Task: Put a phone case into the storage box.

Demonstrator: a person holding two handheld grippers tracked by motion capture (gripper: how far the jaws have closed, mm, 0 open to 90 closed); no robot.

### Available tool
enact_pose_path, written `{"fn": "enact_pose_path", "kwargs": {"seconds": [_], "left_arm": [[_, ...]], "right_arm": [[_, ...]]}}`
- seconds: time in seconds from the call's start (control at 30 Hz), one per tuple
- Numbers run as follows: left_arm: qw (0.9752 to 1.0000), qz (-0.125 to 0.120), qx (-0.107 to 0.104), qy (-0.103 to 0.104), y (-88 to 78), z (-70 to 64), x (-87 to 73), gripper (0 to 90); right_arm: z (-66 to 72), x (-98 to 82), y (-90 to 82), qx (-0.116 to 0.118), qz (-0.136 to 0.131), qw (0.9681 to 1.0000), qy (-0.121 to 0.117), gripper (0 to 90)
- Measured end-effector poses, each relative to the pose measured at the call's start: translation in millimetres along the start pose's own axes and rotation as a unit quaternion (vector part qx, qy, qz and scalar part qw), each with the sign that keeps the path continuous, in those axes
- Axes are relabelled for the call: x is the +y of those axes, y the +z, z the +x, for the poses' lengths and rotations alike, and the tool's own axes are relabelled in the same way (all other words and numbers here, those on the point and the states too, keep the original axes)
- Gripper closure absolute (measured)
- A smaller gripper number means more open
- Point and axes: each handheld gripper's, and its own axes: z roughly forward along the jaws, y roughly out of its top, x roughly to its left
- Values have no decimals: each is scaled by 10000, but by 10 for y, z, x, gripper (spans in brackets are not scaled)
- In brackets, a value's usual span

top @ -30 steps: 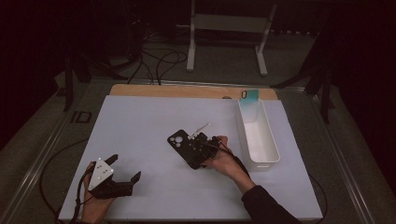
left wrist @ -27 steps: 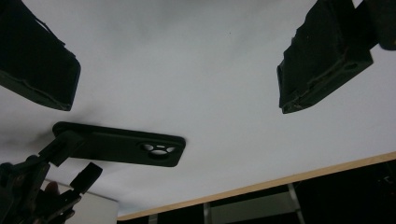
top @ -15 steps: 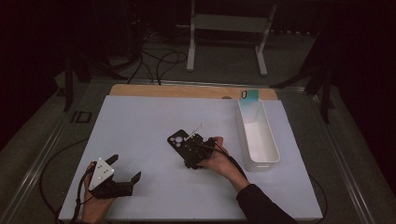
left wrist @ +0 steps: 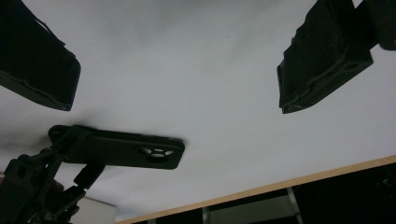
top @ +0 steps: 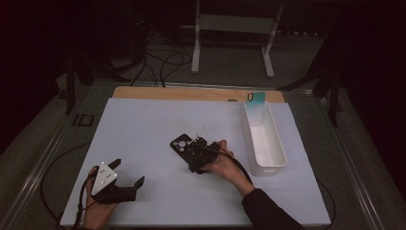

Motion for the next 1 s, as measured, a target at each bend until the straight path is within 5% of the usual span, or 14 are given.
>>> {"fn": "enact_pose_path", "kwargs": {"seconds": [0.6,0.8,1.0], "left_arm": [[10000,32,-20,-86,7,-7,21,2],[9989,-42,-132,-448,-11,3,134,2],[9983,-46,-243,-536,23,-58,307,7]], "right_arm": [[14,-79,-335,-108,-856,9963,66,146],[47,-134,-557,-18,-1333,9911,61,146],[75,-187,-728,7,-1783,9840,9,145]]}}
